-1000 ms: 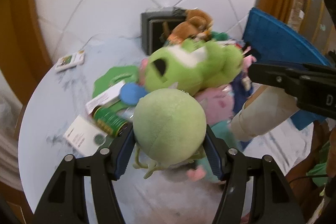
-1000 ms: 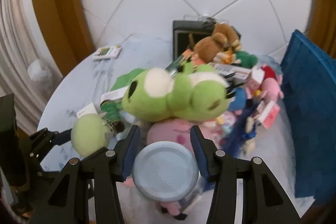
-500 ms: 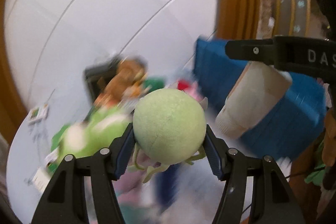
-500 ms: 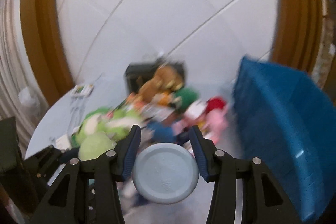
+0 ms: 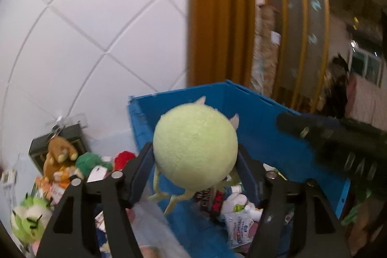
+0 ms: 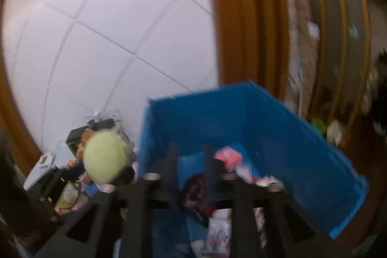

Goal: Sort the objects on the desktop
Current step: 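Carry both items over the blue bin and open both tools to drop them, then move both tools back toward the toy pile on the table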

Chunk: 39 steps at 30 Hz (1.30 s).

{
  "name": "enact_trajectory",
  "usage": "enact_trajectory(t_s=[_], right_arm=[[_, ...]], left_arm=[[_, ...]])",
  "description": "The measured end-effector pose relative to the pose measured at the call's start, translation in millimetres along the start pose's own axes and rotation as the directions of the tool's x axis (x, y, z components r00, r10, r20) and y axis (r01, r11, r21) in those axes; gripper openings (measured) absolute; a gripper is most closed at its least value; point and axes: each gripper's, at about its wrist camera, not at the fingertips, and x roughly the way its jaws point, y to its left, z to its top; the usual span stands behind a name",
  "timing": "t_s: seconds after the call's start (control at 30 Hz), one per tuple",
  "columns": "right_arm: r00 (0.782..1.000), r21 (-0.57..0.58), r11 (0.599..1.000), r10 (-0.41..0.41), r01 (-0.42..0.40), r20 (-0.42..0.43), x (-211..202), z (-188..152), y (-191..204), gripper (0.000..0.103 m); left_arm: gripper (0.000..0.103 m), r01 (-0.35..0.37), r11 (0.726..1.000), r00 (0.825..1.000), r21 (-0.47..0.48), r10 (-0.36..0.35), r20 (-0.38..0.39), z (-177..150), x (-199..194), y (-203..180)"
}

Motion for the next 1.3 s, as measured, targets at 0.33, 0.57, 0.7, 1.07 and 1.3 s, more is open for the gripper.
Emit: enact_trajectory(t_s=[0.33,0.57,0.7,1.07,1.3], right_arm=[[0.995,0.075,0.995,-0.063,0.069,-0.074,12.7,-24.4,-49.2,0.098],[0.996,0.067,0.997,-0.043,0.048,-0.078,14.9,-18.7,-41.8,0.102],[0.998,0.053,0.998,0.019,-0.015,-0.066,7.2,-18.4,-19.2,0.103],[0.974,-0.067,0.973,0.216,-0.221,-0.073,-5.3,-42.1,98.2,0.103],[0.950,-0.109,0.955,0.255,-0.277,-0.180,21.5,-93.1,167.7,0.103]], left_arm=[[0.086,-0.026,0.996,0.998,0.083,0.031,-0.057,-3.1,17.6,-38.8],[0.086,-0.066,0.996,0.996,0.067,0.070,-0.062,-6.8,7.6,-18.2],[0.086,-0.110,0.993,0.992,0.036,0.112,-0.053,-18.2,-12.1,20.1],[0.086,-0.312,0.948,0.939,-0.060,0.299,-0.168,-107.5,-64.6,165.2],[0.086,-0.353,0.929,0.904,-0.107,0.310,-0.293,-183.9,-81.9,227.2]])
